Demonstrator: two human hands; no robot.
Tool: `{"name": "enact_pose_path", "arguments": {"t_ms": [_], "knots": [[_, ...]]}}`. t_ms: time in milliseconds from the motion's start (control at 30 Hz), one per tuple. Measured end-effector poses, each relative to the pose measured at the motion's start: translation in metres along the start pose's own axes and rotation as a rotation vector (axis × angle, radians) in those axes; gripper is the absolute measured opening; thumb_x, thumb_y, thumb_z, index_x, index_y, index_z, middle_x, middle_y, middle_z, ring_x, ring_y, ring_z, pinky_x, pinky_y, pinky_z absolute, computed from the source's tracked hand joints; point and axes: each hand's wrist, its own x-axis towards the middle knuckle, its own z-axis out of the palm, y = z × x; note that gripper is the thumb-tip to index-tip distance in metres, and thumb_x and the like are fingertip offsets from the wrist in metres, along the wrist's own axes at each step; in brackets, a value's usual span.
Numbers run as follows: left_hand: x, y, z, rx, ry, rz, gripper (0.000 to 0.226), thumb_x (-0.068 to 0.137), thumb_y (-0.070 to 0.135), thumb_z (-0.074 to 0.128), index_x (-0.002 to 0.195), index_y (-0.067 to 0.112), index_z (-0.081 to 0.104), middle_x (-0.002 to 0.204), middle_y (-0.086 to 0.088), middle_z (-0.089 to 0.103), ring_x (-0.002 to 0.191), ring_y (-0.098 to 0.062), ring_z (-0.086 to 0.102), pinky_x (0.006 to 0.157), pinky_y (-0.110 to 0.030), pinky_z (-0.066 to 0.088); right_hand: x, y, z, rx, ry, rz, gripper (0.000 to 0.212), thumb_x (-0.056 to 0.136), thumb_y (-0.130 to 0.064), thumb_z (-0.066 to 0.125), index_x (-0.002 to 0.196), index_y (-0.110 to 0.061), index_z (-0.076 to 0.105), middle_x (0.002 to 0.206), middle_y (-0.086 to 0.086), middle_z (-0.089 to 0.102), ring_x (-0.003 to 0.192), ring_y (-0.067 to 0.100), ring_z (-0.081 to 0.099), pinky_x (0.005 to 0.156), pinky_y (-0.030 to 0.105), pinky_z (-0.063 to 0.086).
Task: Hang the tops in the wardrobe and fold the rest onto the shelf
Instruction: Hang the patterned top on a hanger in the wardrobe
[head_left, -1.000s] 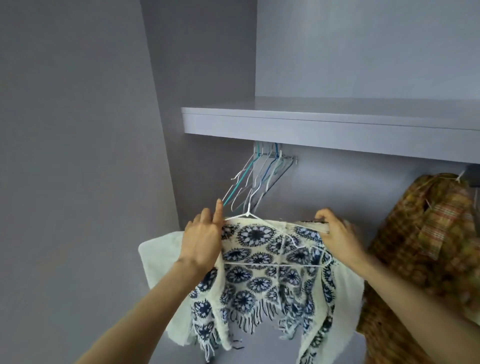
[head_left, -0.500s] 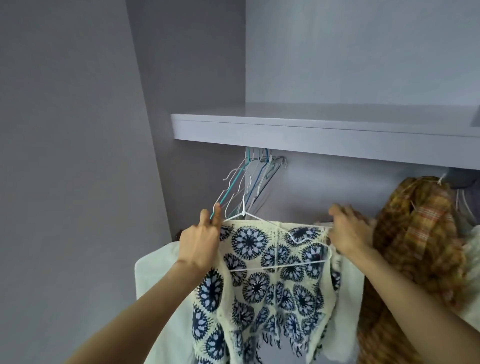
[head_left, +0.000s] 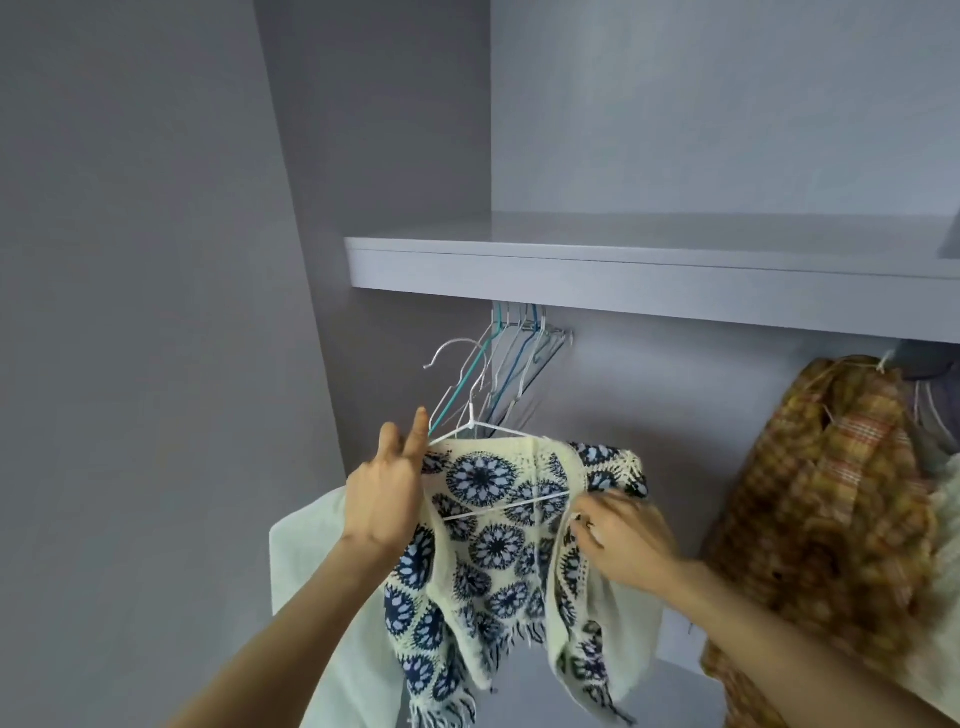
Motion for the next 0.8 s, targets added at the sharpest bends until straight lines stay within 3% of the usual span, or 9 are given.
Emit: {"name": "enact_pose_path", "arguments": {"t_ms": [67,133,233,300,367,467,567,700,800], "knots": [[-0.002,-0.005,-0.001,-0.062,0.055,0.007,0.083,0.084,-0.011,0.043,0.152,0.02,0.007,0.097,-0.002,0.031,0.052,-0.019,0.033,0.054,-0.03,0.035,0.011,0.002,-0.009,-0.048,0.271,0.001,0.018,0.087,-0.014,0.046,0.091,-0.014,0.064,0.086,0.001,0.065,0.075,0.018,0.064,0.056,0.025,0.051],[-0.003,-0.007,-0.003,-0.129,0.115,0.015,0.081,0.081,-0.015,0.045,0.151,0.017,0.018,0.092,-0.003,0.029,0.048,-0.018,0.026,0.051,-0.032,0.032,0.024,0.002,-0.02,-0.114,0.473,-0.005,0.031,0.086,-0.018,0.038,0.098,-0.008,0.066,0.093,0.006,0.064,0.081,0.023,0.062,0.065,0.031,0.051],[-0.004,-0.01,-0.006,-0.189,0.183,0.027,0.078,0.075,-0.021,0.048,0.145,0.009,0.034,0.087,-0.007,0.034,0.05,-0.021,0.027,0.047,-0.032,0.03,0.039,-0.01,-0.03,-0.104,0.581,-0.051,0.032,0.089,-0.02,0.041,0.105,-0.006,0.065,0.102,0.011,0.062,0.096,0.024,0.052,0.083,0.038,0.039],[-0.004,-0.012,-0.006,-0.192,0.212,0.041,0.076,0.073,-0.022,0.05,0.142,0.006,0.039,0.086,-0.011,0.041,0.055,-0.022,0.031,0.046,-0.031,0.03,0.046,-0.02,-0.036,-0.114,0.578,-0.134,0.025,0.085,-0.012,0.057,0.109,-0.008,0.064,0.103,0.01,0.063,0.096,0.023,0.051,0.086,0.04,0.039],[-0.005,-0.014,-0.004,-0.179,0.206,0.049,0.073,0.075,-0.019,0.051,0.143,0.007,0.039,0.09,-0.012,0.045,0.062,-0.023,0.035,0.049,-0.031,0.032,0.047,-0.028,-0.039,-0.136,0.503,-0.178,0.044,0.064,0.003,0.079,0.104,-0.01,0.066,0.089,0.003,0.069,0.078,0.018,0.064,0.072,0.03,0.049],[-0.008,-0.012,-0.003,-0.219,0.254,0.082,0.063,0.072,-0.018,0.058,0.13,0.005,0.053,0.091,-0.015,0.05,0.072,-0.03,0.05,0.059,-0.036,0.043,0.041,-0.035,-0.042,-0.138,0.428,-0.111,0.053,0.039,0.013,0.086,0.082,-0.014,0.069,0.063,-0.007,0.067,0.042,0.007,0.057,0.046,0.013,0.025],[-0.01,-0.007,0.005,-0.071,0.453,0.062,0.063,0.058,-0.018,0.069,0.116,0.004,0.062,0.092,-0.015,0.058,0.085,-0.034,0.054,0.085,-0.051,0.047,0.036,-0.037,-0.035,-0.1,0.452,-0.044,0.051,0.041,0.018,0.081,0.081,-0.011,0.068,0.063,-0.003,0.067,0.035,0.013,0.053,0.04,0.018,0.023],[-0.012,-0.001,0.011,-0.097,0.428,-0.113,0.055,0.07,0.016,0.076,0.122,0.008,0.06,0.113,-0.021,0.058,0.099,-0.039,0.056,0.082,-0.05,0.044,0.033,-0.037,-0.032,-0.008,0.474,0.039,0.045,0.051,0.024,0.075,0.084,-0.005,0.066,0.061,0.004,0.066,0.031,0.02,0.05,0.032,0.025,0.035],[-0.007,0.006,0.009,-0.19,0.372,-0.162,0.054,0.076,0.035,0.073,0.119,0.005,0.059,0.106,-0.02,0.056,0.093,-0.038,0.054,0.073,-0.047,0.045,0.031,-0.037,-0.034,-0.002,0.48,0.033,0.042,0.054,0.023,0.075,0.086,-0.003,0.067,0.057,0.005,0.064,0.029,0.022,0.048,0.036,0.021,0.03]]}}
